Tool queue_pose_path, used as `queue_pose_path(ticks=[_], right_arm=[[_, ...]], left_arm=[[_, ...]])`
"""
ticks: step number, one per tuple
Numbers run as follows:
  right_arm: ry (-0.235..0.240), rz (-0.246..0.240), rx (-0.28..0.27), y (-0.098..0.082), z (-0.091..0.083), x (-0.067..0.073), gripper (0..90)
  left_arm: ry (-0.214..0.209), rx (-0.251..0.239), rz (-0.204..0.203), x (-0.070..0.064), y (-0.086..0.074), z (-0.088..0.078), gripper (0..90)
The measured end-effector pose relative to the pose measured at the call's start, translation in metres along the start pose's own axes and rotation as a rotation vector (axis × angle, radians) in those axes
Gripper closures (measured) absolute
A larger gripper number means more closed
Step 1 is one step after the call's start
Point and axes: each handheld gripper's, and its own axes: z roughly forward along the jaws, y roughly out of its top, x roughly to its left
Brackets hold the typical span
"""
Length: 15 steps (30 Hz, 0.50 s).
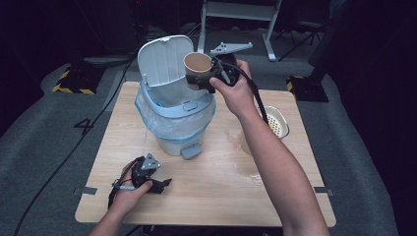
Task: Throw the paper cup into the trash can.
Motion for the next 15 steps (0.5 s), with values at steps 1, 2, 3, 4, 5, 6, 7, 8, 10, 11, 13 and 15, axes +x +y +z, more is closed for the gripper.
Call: queue_pose_path(ticks=[1, 2, 3, 4, 5, 6, 7, 8, 10, 11, 13, 15], right_arm=[[0.005, 0.003, -0.001, 0.000, 0.002, 0.001, 29.1], [0.009, 0.003, 0.001, 0.000, 0.005, 0.003, 29.0], [0.010, 0.004, 0.005, 0.001, 0.007, 0.004, 29.0], [0.010, 0.001, 0.011, 0.001, 0.010, 0.005, 29.0], [0.010, -0.002, 0.021, 0.001, 0.012, 0.007, 29.0], [0.009, -0.010, 0.029, 0.002, 0.015, 0.008, 29.1], [0.010, -0.012, 0.037, 0.002, 0.017, 0.010, 29.1], [0.012, -0.013, 0.047, 0.002, 0.019, 0.011, 29.1], [0.011, -0.016, 0.059, 0.003, 0.023, 0.013, 29.0], [0.009, -0.015, 0.065, 0.003, 0.025, 0.014, 28.9], [0.019, -0.015, 0.082, 0.002, 0.029, 0.015, 28.8], [0.017, -0.036, 0.107, 0.001, 0.032, 0.017, 28.7]], left_arm=[[0.001, 0.000, 0.001, 0.000, 0.000, 0.000, 11.3], [-0.001, 0.000, -0.002, 0.000, 0.000, 0.000, 11.3], [0.000, 0.000, 0.000, 0.000, 0.000, 0.000, 11.3], [0.001, 0.000, 0.001, 0.000, 0.000, 0.000, 11.4], [0.002, 0.000, 0.001, 0.000, 0.000, 0.000, 11.4], [0.001, -0.001, 0.002, 0.000, 0.000, 0.000, 11.4], [0.002, -0.001, 0.002, 0.000, 0.000, 0.000, 11.5], [0.002, -0.001, 0.002, 0.000, 0.000, 0.000, 11.5], [0.002, -0.001, 0.002, 0.000, 0.000, 0.000, 11.5], [0.003, -0.001, 0.002, 0.000, 0.000, 0.000, 11.5], [0.002, -0.002, 0.003, 0.000, 0.000, 0.000, 11.6], [-0.001, -0.001, 0.007, 0.000, 0.000, 0.000, 11.7]])
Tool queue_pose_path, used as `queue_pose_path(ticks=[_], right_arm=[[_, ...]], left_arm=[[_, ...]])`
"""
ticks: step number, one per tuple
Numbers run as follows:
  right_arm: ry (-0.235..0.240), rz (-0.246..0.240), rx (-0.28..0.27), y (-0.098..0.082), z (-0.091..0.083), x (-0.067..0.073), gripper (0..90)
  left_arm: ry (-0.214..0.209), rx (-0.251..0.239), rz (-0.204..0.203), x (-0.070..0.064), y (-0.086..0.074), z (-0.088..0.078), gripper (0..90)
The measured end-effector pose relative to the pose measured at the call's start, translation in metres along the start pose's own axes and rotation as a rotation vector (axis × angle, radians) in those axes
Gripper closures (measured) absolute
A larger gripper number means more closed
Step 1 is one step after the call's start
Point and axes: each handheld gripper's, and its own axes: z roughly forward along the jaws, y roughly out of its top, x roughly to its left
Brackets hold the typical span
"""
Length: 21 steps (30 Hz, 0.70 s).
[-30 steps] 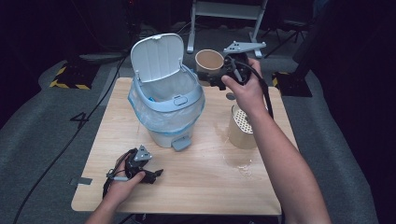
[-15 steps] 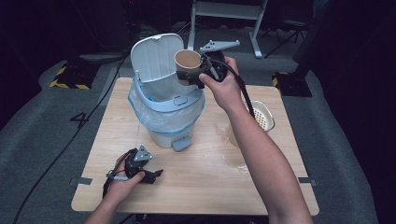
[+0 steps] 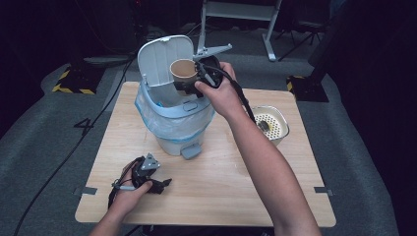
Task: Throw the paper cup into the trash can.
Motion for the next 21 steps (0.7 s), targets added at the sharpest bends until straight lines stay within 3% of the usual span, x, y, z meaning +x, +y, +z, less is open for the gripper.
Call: queue_pose_path(ticks=[2, 7, 10, 12, 15, 18, 20, 21], right_arm=[[-0.007, -0.015, 0.008, 0.000, 0.002, 0.002, 28.6], [0.001, -0.002, 0.018, -0.002, 0.009, 0.002, 26.6], [-0.013, -0.022, 0.046, -0.005, 0.015, 0.003, 9.6], [-0.038, -0.020, 0.025, -0.005, 0.015, 0.004, 20.9], [-0.063, -0.014, -0.008, -0.004, 0.010, 0.003, 11.9], [-0.069, -0.020, -0.015, -0.004, 0.005, 0.002, 19.3], [-0.070, -0.029, -0.017, -0.004, -0.001, 0.002, 14.2], [-0.068, -0.033, -0.022, -0.005, -0.008, 0.003, 16.6]], left_arm=[[0.000, 0.001, 0.002, 0.000, 0.000, 0.000, 11.7], [0.000, 0.003, 0.005, 0.000, 0.000, -0.001, 11.8], [-0.003, 0.003, 0.005, 0.000, 0.000, -0.001, 11.8], [-0.002, 0.003, 0.005, 0.000, 0.000, -0.001, 11.8], [-0.002, 0.003, 0.005, 0.000, 0.000, -0.001, 11.8], [-0.003, 0.004, 0.007, 0.000, 0.000, -0.001, 11.8], [-0.004, 0.004, 0.006, 0.000, 0.000, -0.001, 11.8], [-0.004, 0.004, 0.007, 0.000, 0.000, -0.001, 11.7]])
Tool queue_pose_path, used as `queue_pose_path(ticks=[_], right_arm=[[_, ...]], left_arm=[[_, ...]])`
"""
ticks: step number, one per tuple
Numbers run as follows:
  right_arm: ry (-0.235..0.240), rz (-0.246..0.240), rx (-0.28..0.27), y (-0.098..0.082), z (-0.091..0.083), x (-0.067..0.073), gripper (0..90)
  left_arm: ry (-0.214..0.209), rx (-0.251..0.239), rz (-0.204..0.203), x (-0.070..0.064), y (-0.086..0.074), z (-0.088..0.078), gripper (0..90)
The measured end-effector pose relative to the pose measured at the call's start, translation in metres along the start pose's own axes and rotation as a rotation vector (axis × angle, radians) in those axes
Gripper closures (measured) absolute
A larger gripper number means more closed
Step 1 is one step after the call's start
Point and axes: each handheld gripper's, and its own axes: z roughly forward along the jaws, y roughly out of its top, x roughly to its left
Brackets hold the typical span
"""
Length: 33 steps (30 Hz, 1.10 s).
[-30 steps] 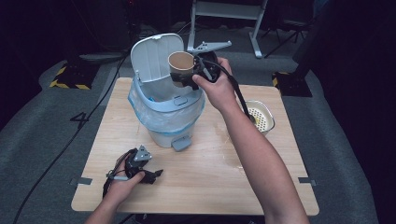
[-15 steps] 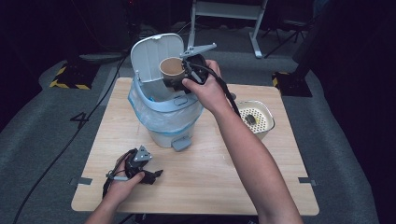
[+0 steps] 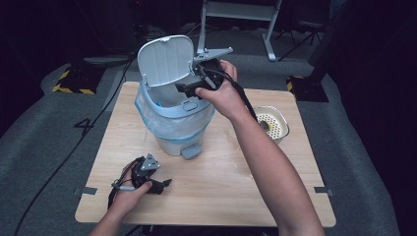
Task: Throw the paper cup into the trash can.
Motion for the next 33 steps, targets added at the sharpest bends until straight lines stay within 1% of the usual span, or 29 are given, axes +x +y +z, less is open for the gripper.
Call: queue_pose_path(ticks=[1, 2, 5, 7, 12, 18, 21, 27, 31, 33], right_arm=[[0.003, 0.001, 0.000, 0.000, -0.003, 0.000, 14.9], [0.004, 0.000, 0.002, -0.001, -0.007, -0.001, 16.5], [0.014, -0.007, -0.005, -0.003, -0.020, -0.001, 15.9], [0.025, -0.021, -0.006, -0.006, -0.030, -0.001, 16.0], [0.018, -0.019, -0.032, -0.014, -0.055, -0.004, 16.0], [0.011, -0.010, -0.049, -0.026, -0.087, -0.013, 16.1], [0.003, -0.010, -0.052, -0.034, -0.102, -0.017, 16.1], [-0.031, 0.012, -0.054, -0.056, -0.129, -0.028, 16.3], [-0.051, 0.028, -0.054, -0.071, -0.143, -0.035, 16.3], [-0.064, 0.033, -0.041, -0.080, -0.149, -0.039, 16.5]], left_arm=[[-0.001, 0.000, 0.001, 0.000, 0.000, 0.000, 11.7], [-0.001, 0.000, 0.002, 0.000, 0.000, 0.000, 11.7], [-0.003, 0.000, 0.004, 0.001, 0.000, 0.000, 11.7], [-0.008, -0.001, 0.005, 0.001, 0.000, 0.000, 11.6], [-0.012, 0.000, 0.008, 0.002, 0.000, 0.000, 11.3], [-0.012, -0.001, 0.005, 0.001, 0.000, 0.000, 11.3], [-0.017, -0.001, 0.002, 0.001, 0.001, 0.001, 11.0], [-0.013, -0.002, 0.002, 0.002, 0.001, 0.001, 11.0], [-0.019, -0.002, 0.008, 0.002, 0.000, 0.000, 11.0], [-0.028, -0.002, 0.012, 0.004, 0.000, 0.000, 11.2]])
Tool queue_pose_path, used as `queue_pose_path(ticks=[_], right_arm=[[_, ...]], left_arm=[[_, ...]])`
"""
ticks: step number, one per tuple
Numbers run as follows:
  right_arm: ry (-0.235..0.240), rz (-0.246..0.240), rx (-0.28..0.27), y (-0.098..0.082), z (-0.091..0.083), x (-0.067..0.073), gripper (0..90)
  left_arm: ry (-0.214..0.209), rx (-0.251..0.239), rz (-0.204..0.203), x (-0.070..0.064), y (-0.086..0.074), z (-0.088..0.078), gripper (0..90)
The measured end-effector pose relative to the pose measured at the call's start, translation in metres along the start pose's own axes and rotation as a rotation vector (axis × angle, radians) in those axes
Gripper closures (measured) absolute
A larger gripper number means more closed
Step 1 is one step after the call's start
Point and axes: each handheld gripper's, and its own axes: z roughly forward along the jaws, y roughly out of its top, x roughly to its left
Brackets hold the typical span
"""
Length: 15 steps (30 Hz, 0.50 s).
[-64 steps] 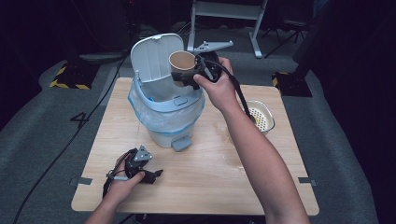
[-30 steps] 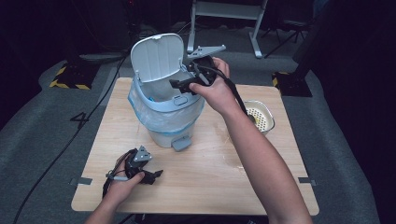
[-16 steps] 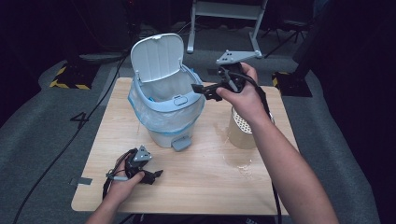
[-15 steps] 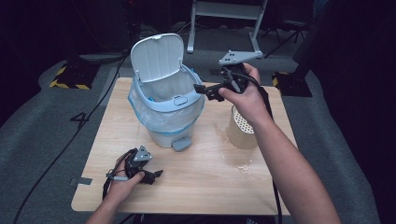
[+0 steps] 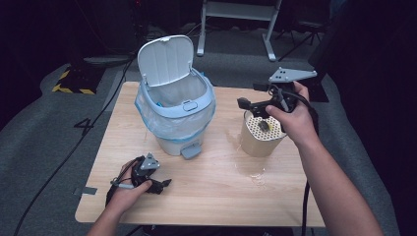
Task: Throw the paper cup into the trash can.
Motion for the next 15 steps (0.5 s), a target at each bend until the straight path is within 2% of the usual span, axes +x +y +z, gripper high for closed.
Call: queue_pose_path(ticks=[7, 15], right_arm=[[-0.027, 0.019, 0.000, -0.029, -0.024, -0.010, 16.9], [-0.065, 0.034, 0.046, -0.078, -0.052, -0.016, 18.5]], left_arm=[[0.008, 0.000, 0.000, 0.001, -0.002, -0.002, 11.9], [0.004, -0.001, -0.001, 0.002, -0.004, -0.004, 12.0]])
